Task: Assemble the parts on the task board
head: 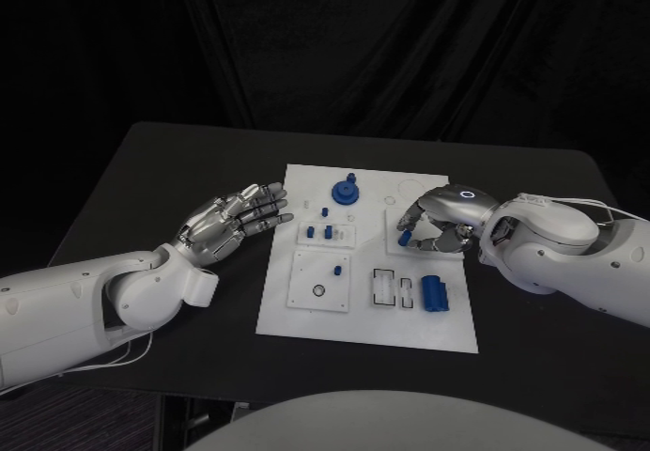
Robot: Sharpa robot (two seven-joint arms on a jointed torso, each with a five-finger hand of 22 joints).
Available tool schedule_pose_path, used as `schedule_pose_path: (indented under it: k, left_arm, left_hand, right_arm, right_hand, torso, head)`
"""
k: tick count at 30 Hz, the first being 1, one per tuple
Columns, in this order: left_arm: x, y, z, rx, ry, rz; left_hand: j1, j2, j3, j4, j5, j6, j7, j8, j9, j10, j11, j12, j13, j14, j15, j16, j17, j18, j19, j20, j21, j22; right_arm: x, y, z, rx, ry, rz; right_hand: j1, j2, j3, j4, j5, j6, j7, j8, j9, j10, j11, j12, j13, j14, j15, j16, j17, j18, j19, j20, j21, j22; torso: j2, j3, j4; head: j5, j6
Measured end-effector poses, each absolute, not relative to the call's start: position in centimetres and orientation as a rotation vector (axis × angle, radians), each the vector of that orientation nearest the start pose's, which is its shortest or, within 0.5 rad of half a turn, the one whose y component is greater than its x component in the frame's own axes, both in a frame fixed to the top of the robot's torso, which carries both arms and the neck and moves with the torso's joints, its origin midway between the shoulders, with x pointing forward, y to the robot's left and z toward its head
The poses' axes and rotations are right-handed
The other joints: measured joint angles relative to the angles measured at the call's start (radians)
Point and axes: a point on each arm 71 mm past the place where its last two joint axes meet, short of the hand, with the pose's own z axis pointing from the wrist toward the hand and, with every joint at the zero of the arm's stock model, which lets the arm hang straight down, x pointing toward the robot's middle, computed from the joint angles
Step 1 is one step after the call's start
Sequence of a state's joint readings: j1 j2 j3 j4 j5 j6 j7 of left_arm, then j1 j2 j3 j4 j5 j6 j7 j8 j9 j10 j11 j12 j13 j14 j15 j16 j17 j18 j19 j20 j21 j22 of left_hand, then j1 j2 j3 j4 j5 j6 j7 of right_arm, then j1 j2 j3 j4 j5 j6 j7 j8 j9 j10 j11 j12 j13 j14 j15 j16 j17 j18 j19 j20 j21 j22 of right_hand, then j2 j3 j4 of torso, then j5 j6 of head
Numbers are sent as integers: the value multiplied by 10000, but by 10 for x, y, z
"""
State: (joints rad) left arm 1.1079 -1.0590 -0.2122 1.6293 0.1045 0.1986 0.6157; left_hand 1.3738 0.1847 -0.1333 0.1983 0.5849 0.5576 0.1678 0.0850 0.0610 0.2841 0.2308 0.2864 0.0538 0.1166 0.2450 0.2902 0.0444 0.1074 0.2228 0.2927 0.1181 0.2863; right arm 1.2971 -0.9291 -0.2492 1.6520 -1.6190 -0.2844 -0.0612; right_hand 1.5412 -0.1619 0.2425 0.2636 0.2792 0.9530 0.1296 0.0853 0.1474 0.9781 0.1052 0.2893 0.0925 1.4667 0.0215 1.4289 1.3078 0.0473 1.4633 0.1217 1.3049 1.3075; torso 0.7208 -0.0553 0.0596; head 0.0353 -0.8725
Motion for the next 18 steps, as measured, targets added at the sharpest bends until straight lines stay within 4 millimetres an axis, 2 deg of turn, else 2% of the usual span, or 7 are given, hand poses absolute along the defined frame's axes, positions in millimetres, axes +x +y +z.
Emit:
schedule_pose_path:
  k: [3,10,14,18]
  left_arm:
    - [406,266,-249,-12663,14754,-19760]
    - [406,265,-250,-12678,14767,-19789]
    - [406,265,-250,-12683,14773,-19804]
    - [406,265,-250,-12692,14778,-19806]
  left_hand:
    - [0,0,0,0,0,0,0,0,0,0,0,0,-1,0,0,0,0,0,0,0,0,0]
    - [0,0,0,1,0,0,0,4,-1,0,0,-1,-1,0,-1,0,-1,0,-1,0,0,0]
    - [0,0,0,1,0,0,0,40,9,0,0,-1,-2,-1,-1,0,-1,0,-1,1,0,0]
    - [0,0,0,1,0,35,-36,40,9,0,0,37,-2,-1,-1,0,-2,0,-1,0,0,0]
  right_arm:
    - [442,-200,-207,-4782,17224,6088]
    - [443,-197,-209,-4863,17224,6158]
    - [443,-195,-209,-4893,17214,6190]
    - [443,-194,-209,-4917,17198,6224]
  right_hand:
    - [38,-38,90,-16,175,177,17,86,95,83,-18,-29,-12,0,0,0,0,1,0,0,-39,0]
    - [37,-37,200,-15,175,244,12,86,148,275,-68,-29,-12,0,0,0,-1,0,0,-1,-39,-1]
    - [105,-18,346,-15,175,396,96,193,221,413,-125,-29,-12,-2,-2,-39,-1,0,0,0,-39,-1]
    - [224,39,535,-74,175,769,65,383,376,733,-204,-29,-10,0,-72,-77,-1,0,39,-39,-65,-1]
  torso:
    - [0,0,2]
    - [0,0,1]
    - [0,0,1]
    - [1,1,1]
  head:
    - [-10,0]
    - [-12,0]
    - [-7,0]
    - [-2,0]
